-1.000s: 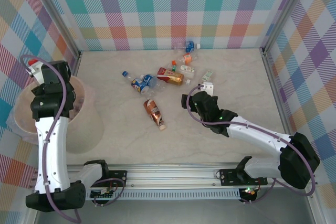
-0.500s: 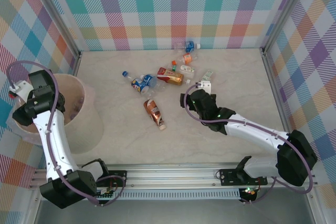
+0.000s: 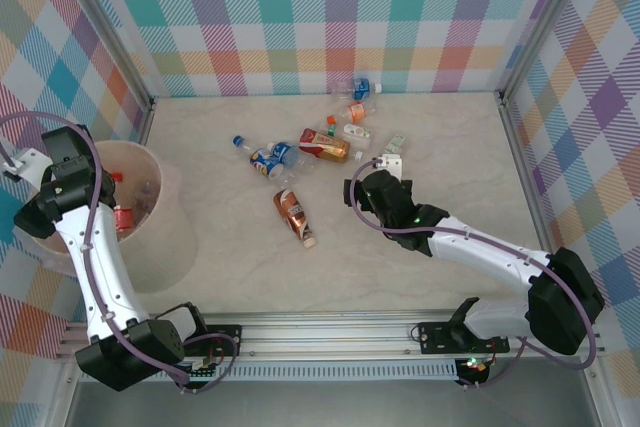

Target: Put the plastic bottles in the bin

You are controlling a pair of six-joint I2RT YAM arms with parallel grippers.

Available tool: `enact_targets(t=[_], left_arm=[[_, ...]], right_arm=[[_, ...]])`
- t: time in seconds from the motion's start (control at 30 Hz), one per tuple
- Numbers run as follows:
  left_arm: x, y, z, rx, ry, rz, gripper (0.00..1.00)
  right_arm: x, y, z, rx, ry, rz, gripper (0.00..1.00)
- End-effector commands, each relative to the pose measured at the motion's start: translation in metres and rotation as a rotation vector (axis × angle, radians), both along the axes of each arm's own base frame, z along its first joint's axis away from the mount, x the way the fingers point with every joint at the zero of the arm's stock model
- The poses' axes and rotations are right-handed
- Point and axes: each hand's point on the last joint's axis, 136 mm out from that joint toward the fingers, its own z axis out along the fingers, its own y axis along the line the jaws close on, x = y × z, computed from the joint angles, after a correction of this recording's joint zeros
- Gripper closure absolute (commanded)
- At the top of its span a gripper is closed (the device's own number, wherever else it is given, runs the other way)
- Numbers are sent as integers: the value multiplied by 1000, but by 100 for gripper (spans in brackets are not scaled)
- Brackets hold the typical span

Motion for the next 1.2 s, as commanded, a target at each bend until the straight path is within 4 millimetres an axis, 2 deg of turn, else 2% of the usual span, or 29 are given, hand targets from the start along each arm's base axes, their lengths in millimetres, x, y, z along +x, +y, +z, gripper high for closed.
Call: enact_targets(t=[0.0,0.1,0.33,0.5,0.6,0.73,0.93,1.1,1.17], left_arm=[[3,-15,16,-61,-116,-69,11],[18,-36,24,-138,-231,-184,8],[58,-105,58,-341,-541,-503,0],[75,-157,81,-393,-607,-693,0],[88,-193,85,-424,-600,-807,0],[109,-245,78,-452,-550,-935,0],[135,-308,50,-429,-427,-1032,0],[153,-340,17,-453,-320,-1057,0],[159,-350,-7,-468,-269,-1041,0]], right_arm=[[1,-3,9,20,-12,-14,0],[0,-3,10,41,-11,-21,0],[-4,-2,11,124,-40,-18,0],[-7,-6,12,140,-48,-23,0],[-8,-7,11,143,-46,-26,0],[-8,-7,11,149,-46,-29,0],[-9,-8,11,147,-41,-31,0],[-10,-11,12,155,-40,-38,0],[-11,-12,14,160,-42,-43,0]])
